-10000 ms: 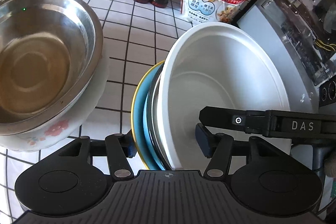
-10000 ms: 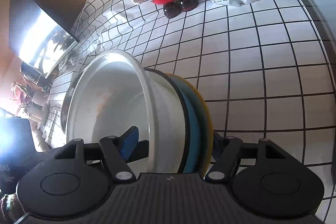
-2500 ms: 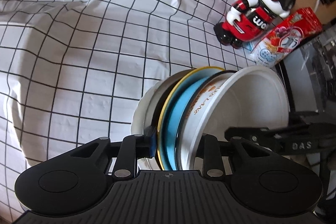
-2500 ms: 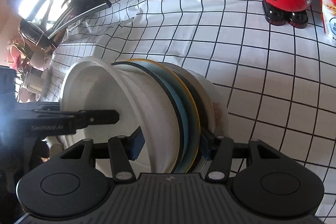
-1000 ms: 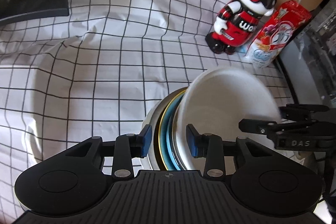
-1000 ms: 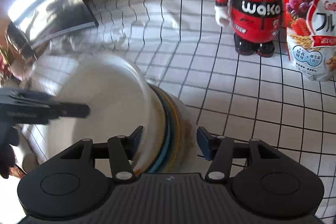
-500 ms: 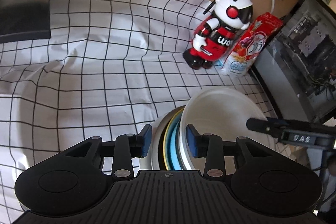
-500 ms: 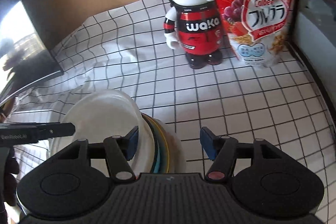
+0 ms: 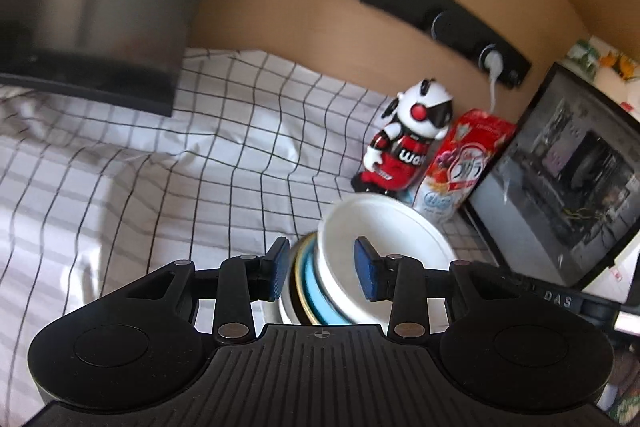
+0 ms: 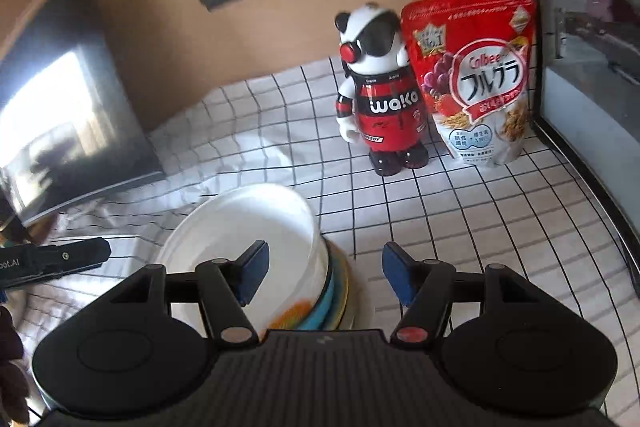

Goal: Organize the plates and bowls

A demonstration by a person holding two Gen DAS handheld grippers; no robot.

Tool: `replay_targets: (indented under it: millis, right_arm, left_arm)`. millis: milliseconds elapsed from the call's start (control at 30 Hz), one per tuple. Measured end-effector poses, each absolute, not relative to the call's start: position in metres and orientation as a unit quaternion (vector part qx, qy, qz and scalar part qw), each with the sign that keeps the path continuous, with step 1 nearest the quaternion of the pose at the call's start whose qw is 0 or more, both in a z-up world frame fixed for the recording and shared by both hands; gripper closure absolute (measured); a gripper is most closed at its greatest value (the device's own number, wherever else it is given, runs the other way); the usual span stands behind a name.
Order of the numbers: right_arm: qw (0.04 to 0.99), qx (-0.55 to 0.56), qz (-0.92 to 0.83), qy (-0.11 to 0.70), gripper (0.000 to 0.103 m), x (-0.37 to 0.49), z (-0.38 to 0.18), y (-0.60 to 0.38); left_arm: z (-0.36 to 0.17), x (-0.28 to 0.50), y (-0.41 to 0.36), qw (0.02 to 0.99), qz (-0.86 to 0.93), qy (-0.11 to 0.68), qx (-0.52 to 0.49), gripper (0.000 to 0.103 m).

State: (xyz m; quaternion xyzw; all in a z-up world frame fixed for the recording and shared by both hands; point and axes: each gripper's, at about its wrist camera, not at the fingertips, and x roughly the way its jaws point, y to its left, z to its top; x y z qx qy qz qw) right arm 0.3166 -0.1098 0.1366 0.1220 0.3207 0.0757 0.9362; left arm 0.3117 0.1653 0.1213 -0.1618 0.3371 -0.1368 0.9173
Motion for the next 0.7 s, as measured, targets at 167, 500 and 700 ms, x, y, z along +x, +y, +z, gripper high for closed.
replay_targets:
  millis: [167,500,700]
  right_arm:
    - [0.939,0.113,0.099,0.309,0.039,0.239,0.126,-0.113]
    - [0.955,0.079,0.089,0.27,0.039,0.103,0.068,-0.107]
    - [0.974,0.055,0.055,0.214,0.039,0.047,0.041,-0.103]
  left_arm:
    - [0.113,0.222,0.136,0.939,-0.105,0.295,-0.138,0.066]
    - [0.048,0.068,0.075,0.958,-0.067,0.267,-0.082,0.085]
    - [0.029,0.021,0.054,0.973,-0.008,0.228,-0.03,0.085]
